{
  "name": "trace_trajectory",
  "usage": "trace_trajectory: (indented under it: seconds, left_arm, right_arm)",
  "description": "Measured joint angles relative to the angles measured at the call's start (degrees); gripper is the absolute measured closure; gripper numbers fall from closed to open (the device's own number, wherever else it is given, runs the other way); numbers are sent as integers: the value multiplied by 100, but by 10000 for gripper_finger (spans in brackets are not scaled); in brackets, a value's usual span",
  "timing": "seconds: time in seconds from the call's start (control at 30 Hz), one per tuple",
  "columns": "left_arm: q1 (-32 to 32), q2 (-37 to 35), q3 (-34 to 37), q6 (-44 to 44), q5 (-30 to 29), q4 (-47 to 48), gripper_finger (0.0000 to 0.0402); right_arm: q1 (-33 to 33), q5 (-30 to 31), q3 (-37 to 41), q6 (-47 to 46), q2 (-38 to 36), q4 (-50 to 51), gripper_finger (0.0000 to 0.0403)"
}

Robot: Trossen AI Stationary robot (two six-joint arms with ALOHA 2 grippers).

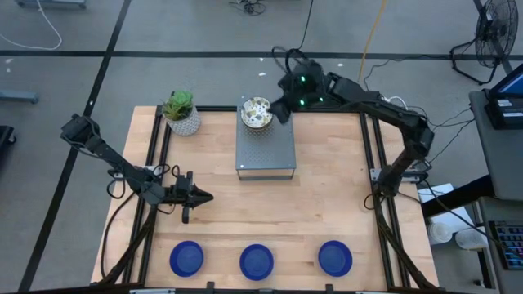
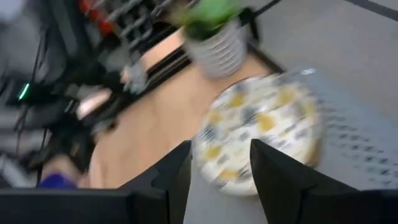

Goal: Pick & Place Mini bowls
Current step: Put the right blue bowl on the shelf

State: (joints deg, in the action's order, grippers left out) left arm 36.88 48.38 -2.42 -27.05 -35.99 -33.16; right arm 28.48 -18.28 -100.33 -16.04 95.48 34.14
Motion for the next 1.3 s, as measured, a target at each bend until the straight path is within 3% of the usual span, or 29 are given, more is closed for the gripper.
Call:
trace_trajectory:
  seconds: [0.27, 0.5, 0.67, 0.77, 1.0, 1.3]
  left_arm:
    - [0, 0, 0, 0, 0, 1, 364]
    - [0, -2, 0, 0, 0, 2, 364]
    - [0, 0, 0, 0, 0, 0, 364]
    - [0, -1, 0, 0, 0, 2, 364]
    - [0, -1, 0, -1, 0, 2, 364]
    - [0, 0, 0, 0, 0, 1, 364]
  right_arm:
    - [-1587, 136, 0, 776, -851, 1075, 250]
    - [-3640, 1550, 0, 576, -1375, 2012, 250]
    - [-5168, 2903, 0, -511, -1454, 2937, 250]
    - [-5956, 3421, 156, -1461, -1456, 3327, 250]
    - [-7176, 3474, 1347, -3064, -1451, 3280, 250]
    - [-7580, 3428, 3160, -4619, -1445, 3139, 250]
